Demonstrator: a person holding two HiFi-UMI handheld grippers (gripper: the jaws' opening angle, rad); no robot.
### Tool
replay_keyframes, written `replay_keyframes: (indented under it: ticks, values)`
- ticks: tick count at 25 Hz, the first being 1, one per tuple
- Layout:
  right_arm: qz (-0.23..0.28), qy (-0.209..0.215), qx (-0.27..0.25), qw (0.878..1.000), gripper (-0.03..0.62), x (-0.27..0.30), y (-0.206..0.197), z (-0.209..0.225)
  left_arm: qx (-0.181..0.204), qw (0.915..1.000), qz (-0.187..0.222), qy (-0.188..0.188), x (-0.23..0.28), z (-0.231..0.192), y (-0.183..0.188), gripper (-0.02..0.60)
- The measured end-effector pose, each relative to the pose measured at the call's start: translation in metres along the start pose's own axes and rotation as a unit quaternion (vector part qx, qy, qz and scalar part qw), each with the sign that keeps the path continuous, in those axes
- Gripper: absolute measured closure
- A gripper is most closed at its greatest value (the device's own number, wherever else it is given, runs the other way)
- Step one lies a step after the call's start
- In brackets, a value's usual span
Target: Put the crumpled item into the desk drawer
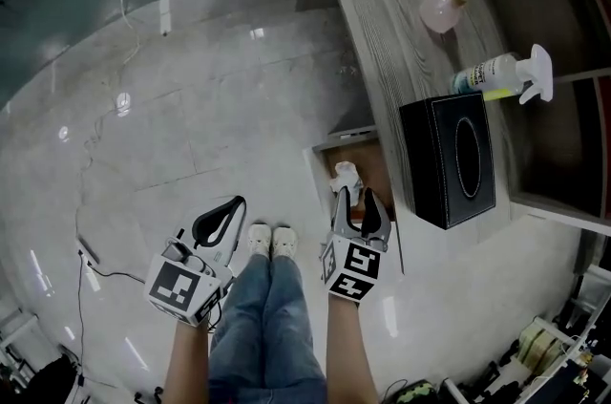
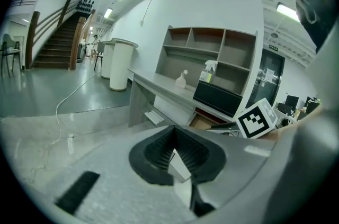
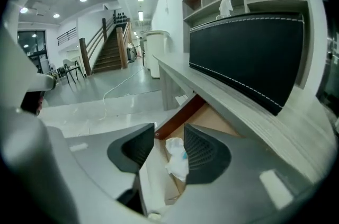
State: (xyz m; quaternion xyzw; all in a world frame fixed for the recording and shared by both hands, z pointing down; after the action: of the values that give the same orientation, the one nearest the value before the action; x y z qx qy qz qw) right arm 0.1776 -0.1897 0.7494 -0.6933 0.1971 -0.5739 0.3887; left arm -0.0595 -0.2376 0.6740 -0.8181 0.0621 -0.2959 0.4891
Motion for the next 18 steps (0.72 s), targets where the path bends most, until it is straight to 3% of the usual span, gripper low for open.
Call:
replay_keyframes:
  ticks: [5, 10, 14, 18]
  values:
    - [0.066, 0.024, -0.001, 0.998, 0.474, -0.021, 0.040, -0.006, 0.022, 0.9996, 0.018, 0.003, -0.003, 0.006, 0.030, 0.581]
    - [0.156, 0.032, 0.004, 0.987, 0.580, -0.060, 0.119, 0.000, 0.067, 0.9957, 0.063, 0.013, -0.020, 0.015, 0.098, 0.581]
    - [0.226, 0.037, 0.012, 0.973, 0.585, -0.101, 0.189, 0.012, 0.114, 0.9861, 0.117, 0.032, -0.044, 0.026, 0.167, 0.581]
    - [0.293, 0.035, 0.006, 0.955, 0.585, -0.145, 0.255, 0.018, 0.162, 0.9688, 0.180, 0.051, -0.078, 0.040, 0.238, 0.581]
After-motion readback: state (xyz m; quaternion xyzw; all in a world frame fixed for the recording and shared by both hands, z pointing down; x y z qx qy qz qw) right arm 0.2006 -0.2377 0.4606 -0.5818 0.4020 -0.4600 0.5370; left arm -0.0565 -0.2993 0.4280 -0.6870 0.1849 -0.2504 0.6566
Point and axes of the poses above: the fingertips, and each gripper's own axes: x forward along the fingers, z to its right, y out of its top, the point moved 7 cm from there along -x, backward along the fingers, and after that the axes turned 8 degrees about -y, right-handed, at the moved point
